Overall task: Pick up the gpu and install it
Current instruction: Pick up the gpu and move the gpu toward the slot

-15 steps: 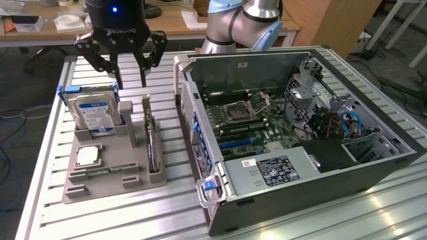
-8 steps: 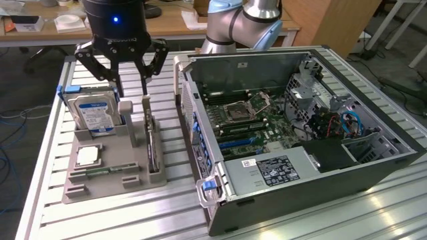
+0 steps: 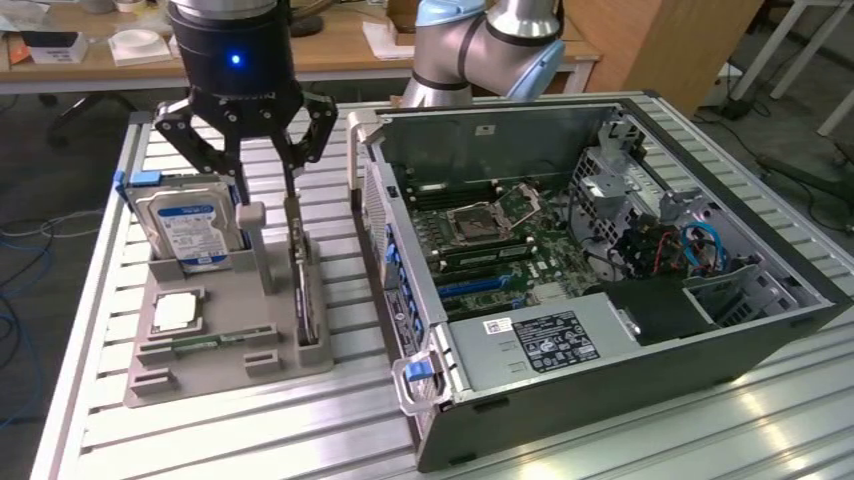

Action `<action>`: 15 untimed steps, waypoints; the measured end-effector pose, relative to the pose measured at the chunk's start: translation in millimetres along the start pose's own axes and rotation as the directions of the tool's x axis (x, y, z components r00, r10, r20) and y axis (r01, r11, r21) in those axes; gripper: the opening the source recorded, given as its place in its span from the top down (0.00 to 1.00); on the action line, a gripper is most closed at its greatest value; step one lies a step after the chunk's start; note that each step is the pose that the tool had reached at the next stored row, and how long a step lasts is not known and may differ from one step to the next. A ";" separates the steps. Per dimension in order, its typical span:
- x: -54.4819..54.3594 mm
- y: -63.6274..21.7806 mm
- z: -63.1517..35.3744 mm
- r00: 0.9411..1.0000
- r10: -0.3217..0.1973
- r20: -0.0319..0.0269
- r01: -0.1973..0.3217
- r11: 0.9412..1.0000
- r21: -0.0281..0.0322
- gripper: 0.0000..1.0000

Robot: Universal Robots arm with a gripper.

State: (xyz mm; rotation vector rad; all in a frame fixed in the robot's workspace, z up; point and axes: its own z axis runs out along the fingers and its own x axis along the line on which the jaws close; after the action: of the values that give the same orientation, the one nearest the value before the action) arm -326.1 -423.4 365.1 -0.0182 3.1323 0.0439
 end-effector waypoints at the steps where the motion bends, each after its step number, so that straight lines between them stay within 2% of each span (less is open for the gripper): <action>1: 0.0 -0.1 2.0 1.000 0.000 0.000 0.000 1.000 0.000 0.53; 15: 0.1 -1.8 27.4 1.000 -0.006 -0.002 0.006 1.000 0.000 0.53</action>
State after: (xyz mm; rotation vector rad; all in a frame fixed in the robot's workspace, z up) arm -326.0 -424.5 337.6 -0.0274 3.1340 0.0440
